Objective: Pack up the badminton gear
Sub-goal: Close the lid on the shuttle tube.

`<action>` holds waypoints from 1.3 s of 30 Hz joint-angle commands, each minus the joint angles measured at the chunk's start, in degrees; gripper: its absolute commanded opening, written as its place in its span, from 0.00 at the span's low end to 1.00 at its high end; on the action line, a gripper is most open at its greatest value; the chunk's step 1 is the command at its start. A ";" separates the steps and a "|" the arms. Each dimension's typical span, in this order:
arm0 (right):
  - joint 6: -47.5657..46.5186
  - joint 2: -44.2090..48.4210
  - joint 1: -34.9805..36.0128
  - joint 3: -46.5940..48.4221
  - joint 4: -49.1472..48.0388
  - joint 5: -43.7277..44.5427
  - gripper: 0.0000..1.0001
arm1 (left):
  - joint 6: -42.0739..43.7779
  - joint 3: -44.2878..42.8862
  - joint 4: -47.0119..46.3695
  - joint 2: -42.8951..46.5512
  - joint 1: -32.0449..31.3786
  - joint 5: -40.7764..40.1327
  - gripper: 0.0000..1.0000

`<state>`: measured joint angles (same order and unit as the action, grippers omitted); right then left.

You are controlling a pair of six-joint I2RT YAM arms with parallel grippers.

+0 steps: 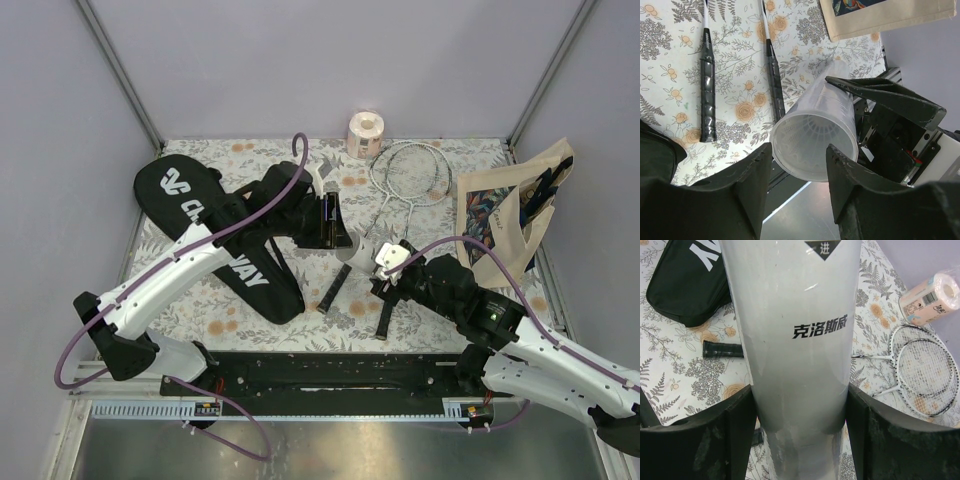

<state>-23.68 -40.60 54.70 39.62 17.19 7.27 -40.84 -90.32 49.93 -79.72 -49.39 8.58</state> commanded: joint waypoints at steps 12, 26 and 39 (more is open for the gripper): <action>-2.42 2.27 0.15 2.14 -5.14 -4.62 0.39 | -0.38 6.82 -6.07 1.15 -0.62 7.33 0.50; -5.85 6.15 0.15 -1.91 -9.11 -14.21 0.39 | 2.08 4.02 -2.48 3.16 -0.54 6.37 0.48; -4.71 7.29 0.15 -2.17 -8.84 -14.48 0.39 | 4.10 0.76 1.04 5.54 -0.27 4.60 0.41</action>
<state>-28.21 -34.63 54.26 36.32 15.03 -4.16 -38.63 -87.05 51.11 -76.03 -50.04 16.12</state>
